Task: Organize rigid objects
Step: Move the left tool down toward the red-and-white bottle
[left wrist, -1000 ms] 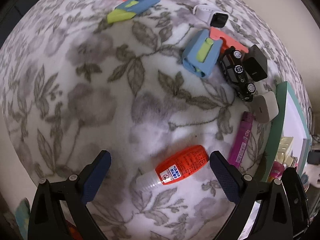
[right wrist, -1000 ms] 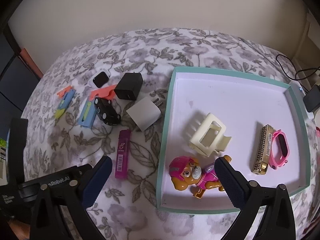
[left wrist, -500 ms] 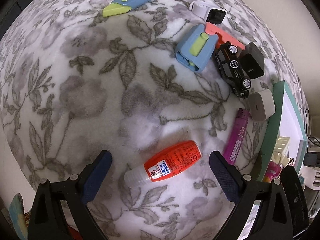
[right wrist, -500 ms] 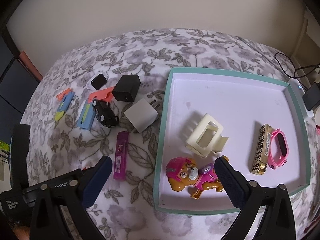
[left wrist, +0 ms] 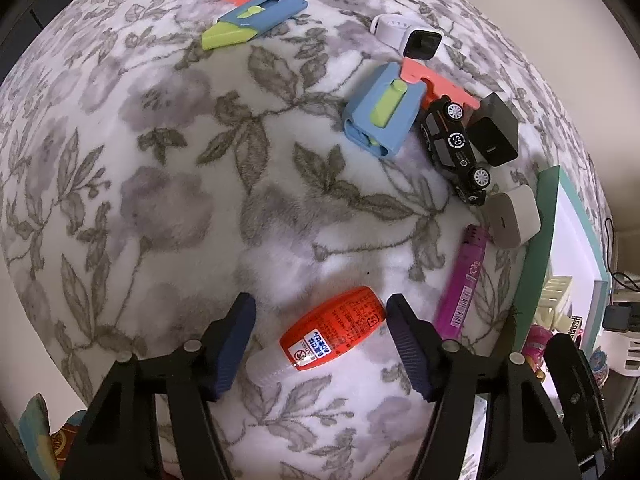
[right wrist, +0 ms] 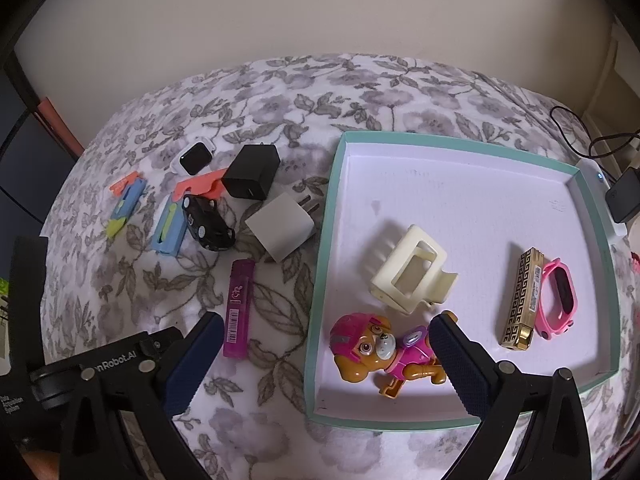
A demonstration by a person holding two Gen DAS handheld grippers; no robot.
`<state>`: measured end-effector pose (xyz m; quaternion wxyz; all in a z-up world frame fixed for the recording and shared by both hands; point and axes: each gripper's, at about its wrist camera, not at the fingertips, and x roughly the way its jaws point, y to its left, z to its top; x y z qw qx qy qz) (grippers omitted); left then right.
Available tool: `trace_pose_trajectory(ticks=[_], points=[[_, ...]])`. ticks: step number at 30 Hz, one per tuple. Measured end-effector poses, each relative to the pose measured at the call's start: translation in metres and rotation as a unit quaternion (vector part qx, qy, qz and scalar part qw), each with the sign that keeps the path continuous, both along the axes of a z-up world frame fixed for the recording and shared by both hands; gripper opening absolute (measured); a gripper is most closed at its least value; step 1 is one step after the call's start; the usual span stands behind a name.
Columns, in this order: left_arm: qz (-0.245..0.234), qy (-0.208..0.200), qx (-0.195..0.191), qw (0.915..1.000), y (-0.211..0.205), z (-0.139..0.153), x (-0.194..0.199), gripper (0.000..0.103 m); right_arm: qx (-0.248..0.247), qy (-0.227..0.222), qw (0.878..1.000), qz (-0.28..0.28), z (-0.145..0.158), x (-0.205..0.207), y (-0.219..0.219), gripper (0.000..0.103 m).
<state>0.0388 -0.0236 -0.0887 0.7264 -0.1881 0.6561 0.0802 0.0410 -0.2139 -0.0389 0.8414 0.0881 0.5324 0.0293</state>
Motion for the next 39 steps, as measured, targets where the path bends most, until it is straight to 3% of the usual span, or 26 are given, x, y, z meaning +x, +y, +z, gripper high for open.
trace_pose_trajectory(ticks=[6,8,12,17,21,27,33,39], points=[[0.002,-0.002,-0.016,0.9999,0.009,0.001,-0.005,0.07,0.002,-0.001,1.0,0.001,0.0,0.0,0.001,0.103],[0.0,-0.01,-0.023,0.9997,0.013,0.005,-0.009,0.076,0.003,-0.001,1.0,0.003,0.001,0.0,0.002,0.103],[-0.048,-0.032,0.004,0.9983,0.011,0.023,-0.013,0.077,0.011,-0.004,1.0,0.0,0.003,0.0,-0.001,0.103],[-0.159,-0.021,0.09,0.983,-0.011,0.03,-0.011,0.077,0.025,-0.006,1.0,-0.006,0.006,0.0,-0.006,0.103],[-0.189,-0.003,0.082,0.9784,-0.012,0.025,-0.014,0.077,0.029,-0.002,0.999,-0.013,0.004,0.0,-0.011,0.103],[-0.242,0.033,0.097,0.9649,-0.002,0.008,-0.017,0.077,0.029,0.004,0.999,-0.017,0.001,0.001,-0.012,0.103],[-0.225,0.032,0.133,0.9647,0.037,0.002,-0.016,0.077,0.021,0.006,1.0,-0.01,0.0,0.002,-0.009,0.103],[-0.149,-0.003,0.115,0.9821,0.071,0.014,-0.001,0.077,0.016,0.007,1.0,-0.002,-0.002,0.004,-0.004,0.103]])
